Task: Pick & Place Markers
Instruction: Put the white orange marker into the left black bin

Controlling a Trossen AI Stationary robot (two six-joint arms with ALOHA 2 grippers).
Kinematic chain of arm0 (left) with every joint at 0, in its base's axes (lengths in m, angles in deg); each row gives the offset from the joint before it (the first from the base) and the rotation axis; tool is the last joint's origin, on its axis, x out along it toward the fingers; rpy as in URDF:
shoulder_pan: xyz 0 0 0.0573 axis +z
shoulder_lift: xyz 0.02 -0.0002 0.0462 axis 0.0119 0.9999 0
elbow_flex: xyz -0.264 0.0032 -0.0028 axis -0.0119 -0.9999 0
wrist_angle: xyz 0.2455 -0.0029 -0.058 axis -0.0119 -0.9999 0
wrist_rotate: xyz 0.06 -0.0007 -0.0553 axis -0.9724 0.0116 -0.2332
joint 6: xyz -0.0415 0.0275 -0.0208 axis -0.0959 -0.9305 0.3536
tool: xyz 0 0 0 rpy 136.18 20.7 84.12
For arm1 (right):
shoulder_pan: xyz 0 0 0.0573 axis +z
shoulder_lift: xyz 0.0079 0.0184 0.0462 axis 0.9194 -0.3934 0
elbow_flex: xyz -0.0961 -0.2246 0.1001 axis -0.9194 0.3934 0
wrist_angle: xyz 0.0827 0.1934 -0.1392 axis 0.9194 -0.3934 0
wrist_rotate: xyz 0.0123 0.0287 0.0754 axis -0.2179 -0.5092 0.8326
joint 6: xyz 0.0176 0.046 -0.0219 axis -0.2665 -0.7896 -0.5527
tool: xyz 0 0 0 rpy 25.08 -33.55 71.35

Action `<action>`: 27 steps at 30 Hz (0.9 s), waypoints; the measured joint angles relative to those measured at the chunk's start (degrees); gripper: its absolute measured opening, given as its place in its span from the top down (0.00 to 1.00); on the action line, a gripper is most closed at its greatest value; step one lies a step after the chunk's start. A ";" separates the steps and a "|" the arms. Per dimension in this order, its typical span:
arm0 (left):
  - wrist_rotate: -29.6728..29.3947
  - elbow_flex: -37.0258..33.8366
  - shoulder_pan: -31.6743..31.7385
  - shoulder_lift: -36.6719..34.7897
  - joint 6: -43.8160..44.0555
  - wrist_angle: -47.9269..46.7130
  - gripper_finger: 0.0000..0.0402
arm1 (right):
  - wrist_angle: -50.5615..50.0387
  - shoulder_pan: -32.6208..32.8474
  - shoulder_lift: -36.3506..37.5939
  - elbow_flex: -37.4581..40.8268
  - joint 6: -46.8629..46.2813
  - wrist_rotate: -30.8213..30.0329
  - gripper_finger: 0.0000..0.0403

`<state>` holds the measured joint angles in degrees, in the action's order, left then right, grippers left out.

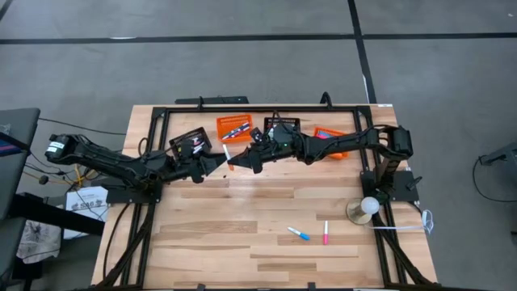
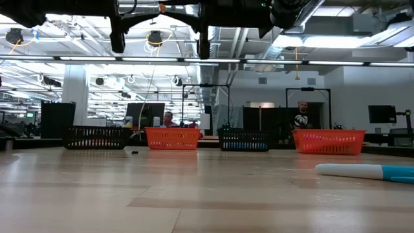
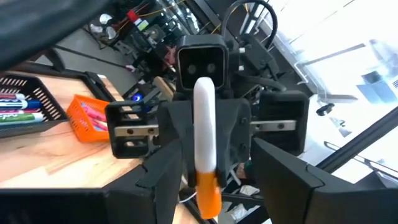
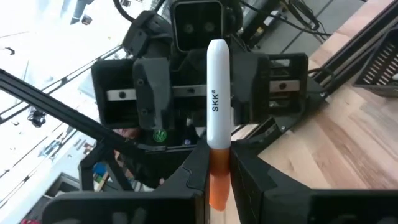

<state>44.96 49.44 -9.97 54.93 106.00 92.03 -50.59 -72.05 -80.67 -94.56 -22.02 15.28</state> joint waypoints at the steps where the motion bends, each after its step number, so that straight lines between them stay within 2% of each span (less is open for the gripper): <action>1: -0.01 0.00 0.00 -0.02 0.00 0.18 0.53 | -0.02 0.00 0.00 0.00 0.00 -0.02 0.92; 27: -0.01 0.00 0.33 0.13 -0.04 0.35 0.53 | 0.15 2.58 0.00 0.00 -0.37 -5.75 0.91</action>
<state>44.95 49.44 -9.64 55.06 105.96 92.38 -50.44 -69.46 -80.67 -94.56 -22.39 9.53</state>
